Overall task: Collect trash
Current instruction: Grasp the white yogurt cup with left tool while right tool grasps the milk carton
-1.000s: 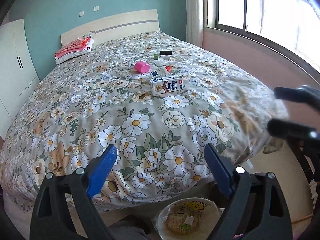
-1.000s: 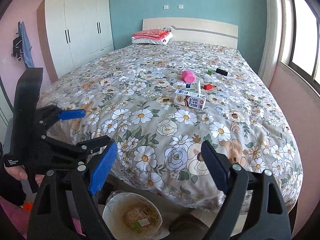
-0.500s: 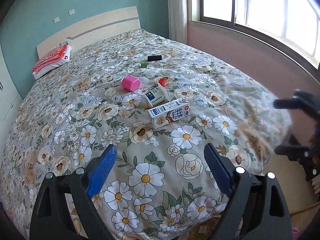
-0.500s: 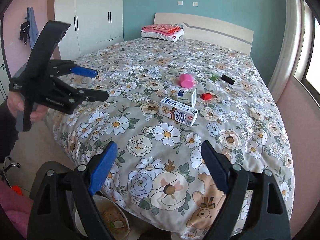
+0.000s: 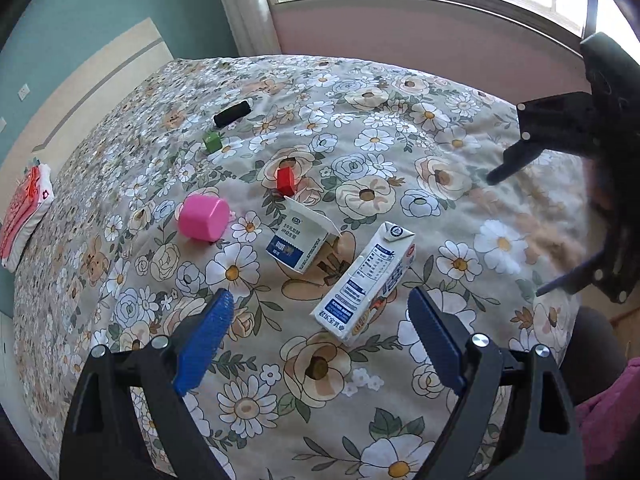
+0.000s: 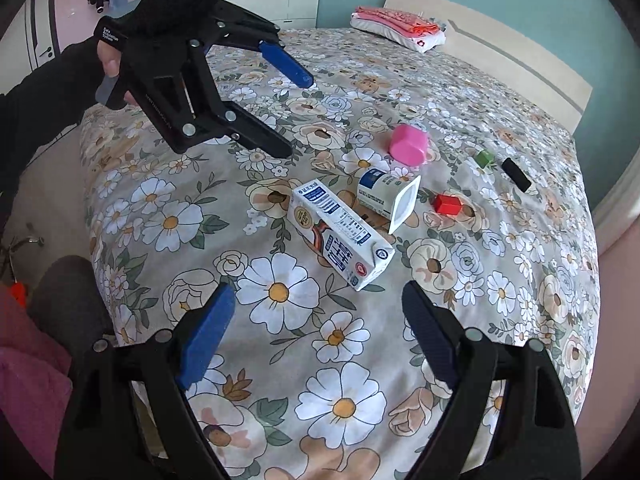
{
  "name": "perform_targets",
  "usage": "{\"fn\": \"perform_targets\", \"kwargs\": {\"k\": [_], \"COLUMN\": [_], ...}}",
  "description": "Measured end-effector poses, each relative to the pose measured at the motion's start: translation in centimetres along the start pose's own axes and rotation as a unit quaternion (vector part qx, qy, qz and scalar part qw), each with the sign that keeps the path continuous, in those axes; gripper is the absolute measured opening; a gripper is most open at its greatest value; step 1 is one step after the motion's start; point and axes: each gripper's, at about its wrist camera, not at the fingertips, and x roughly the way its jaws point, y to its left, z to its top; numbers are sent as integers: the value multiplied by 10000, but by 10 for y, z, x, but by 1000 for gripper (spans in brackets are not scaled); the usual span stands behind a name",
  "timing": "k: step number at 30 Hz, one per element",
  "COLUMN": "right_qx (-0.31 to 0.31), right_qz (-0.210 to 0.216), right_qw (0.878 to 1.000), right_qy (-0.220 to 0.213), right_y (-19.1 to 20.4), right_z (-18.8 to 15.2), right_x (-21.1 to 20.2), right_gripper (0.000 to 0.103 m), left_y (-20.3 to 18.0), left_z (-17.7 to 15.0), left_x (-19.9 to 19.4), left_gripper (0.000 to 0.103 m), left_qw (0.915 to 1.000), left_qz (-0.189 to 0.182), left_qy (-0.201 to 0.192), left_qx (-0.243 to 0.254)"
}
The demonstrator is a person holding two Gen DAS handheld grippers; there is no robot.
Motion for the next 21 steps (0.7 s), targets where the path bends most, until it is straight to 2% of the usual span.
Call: {"fn": "perform_targets", "kwargs": {"k": [7, 10, 16, 20, 21], "right_qx": [-296, -343, -472, -579, -618], "right_qz": [446, 646, 864, 1074, 1104], "right_qw": [9981, 9969, 9950, 9922, 9915], "right_qy": [290, 281, 194, 272, 292], "right_y": [-31, -37, -45, -47, -47], "right_z": [8, 12, 19, 22, 23], "right_x": [63, 82, 104, 119, 122], "right_gripper": [84, 84, 84, 84, 84], "left_y": [21, 23, 35, 35, 35], "left_z": [25, 32, 41, 41, 41], "left_x": [73, 99, 129, 149, 154], "left_gripper": [91, 91, 91, 90, 87], "left_qw": [9948, 9928, 9900, 9888, 9882], "left_qz": [-723, -772, -1132, -1174, -1227], "left_qy": [339, 398, 391, 470, 501], "left_qx": [624, 820, 739, 794, 770]}}
